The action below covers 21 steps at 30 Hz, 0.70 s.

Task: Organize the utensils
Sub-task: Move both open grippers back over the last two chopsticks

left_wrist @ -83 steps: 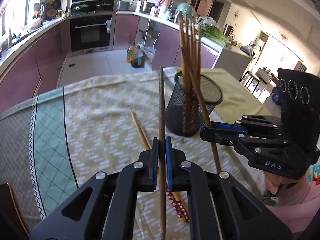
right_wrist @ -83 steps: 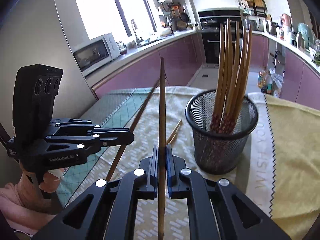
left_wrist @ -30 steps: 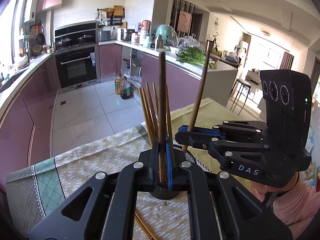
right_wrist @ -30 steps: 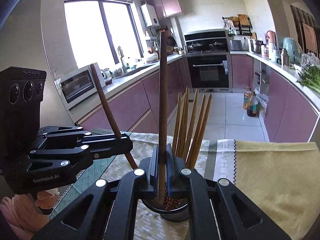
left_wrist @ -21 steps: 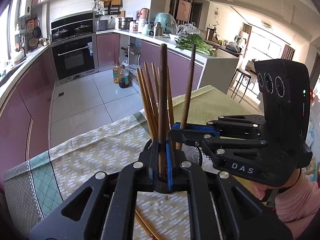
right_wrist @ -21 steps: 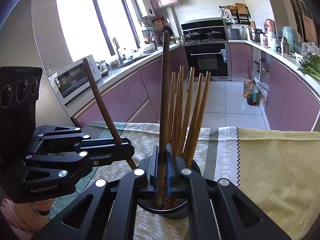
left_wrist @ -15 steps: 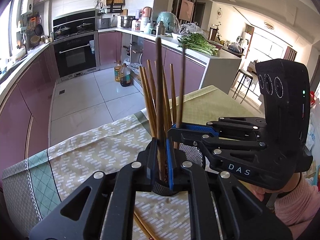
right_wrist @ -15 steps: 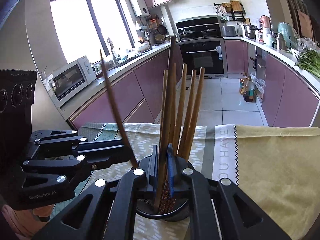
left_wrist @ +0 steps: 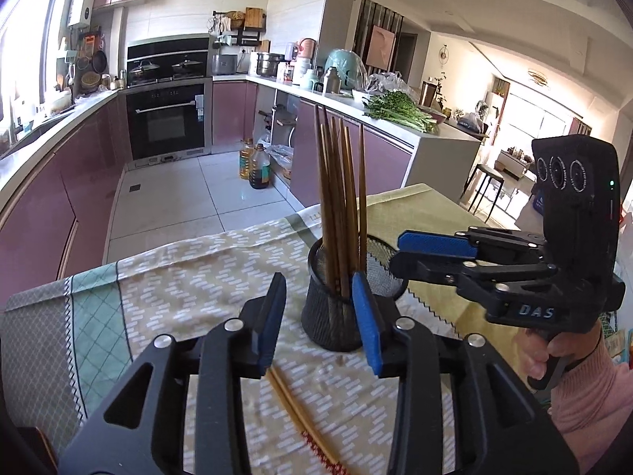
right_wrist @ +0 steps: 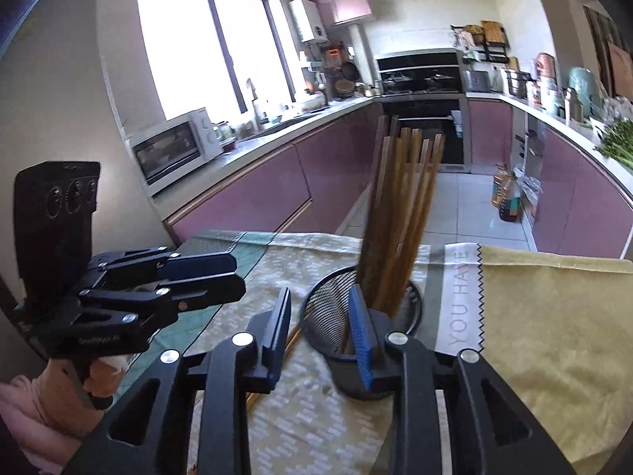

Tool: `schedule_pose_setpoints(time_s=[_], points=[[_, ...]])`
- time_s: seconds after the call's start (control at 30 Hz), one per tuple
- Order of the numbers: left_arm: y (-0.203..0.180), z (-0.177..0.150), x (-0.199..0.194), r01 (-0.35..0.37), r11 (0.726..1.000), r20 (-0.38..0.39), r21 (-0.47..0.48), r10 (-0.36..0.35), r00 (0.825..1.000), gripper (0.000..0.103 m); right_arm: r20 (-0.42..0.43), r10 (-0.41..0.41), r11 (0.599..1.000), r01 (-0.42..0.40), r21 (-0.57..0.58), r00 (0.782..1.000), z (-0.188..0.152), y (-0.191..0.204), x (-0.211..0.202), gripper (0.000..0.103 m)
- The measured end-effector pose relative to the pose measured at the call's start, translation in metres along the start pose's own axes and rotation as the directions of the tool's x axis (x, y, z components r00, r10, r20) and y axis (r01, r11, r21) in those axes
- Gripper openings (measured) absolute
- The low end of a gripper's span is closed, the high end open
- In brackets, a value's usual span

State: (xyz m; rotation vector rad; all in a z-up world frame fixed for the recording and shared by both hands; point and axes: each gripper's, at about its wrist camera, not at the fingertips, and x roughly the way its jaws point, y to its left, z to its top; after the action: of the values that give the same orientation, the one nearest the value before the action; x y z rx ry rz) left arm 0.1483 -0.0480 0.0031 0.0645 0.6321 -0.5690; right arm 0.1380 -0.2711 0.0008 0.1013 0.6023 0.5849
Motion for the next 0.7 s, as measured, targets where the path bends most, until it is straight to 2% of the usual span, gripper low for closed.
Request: schedule_pose_setpoints(time_s=[0.13,0.3,0.47,0.7], points=[[0.009,-0.024,-0.01,-0.035,0.999,-0.017,-0.001,0.035,0.999,0.039,-0.038,0.048,0.998,-0.049,-0.049,0.998,-0.016,0.02,0.0,0.035],[0.029,-0.055,-0.006,-0.058,0.996,-0.077,-0.065,0.053,0.996,0.039,-0.141,0.087,0.994,-0.095,-0.048,0.986,-0.042,0.035,0.027,0.036],[0.043,-0.076,0.002,-0.068,0.99,-0.124,-0.123,0.052,0.991,0.039,-0.235,0.086,0.995,-0.096,-0.031,0.968,-0.068,0.043,0.053,0.036],[0.043,-0.094,0.013,-0.084,0.986,-0.165,-0.143,0.06,0.984,0.039,-0.282,0.092,0.995,-0.098,-0.007,0.955,-0.083,0.049,0.067,0.036]])
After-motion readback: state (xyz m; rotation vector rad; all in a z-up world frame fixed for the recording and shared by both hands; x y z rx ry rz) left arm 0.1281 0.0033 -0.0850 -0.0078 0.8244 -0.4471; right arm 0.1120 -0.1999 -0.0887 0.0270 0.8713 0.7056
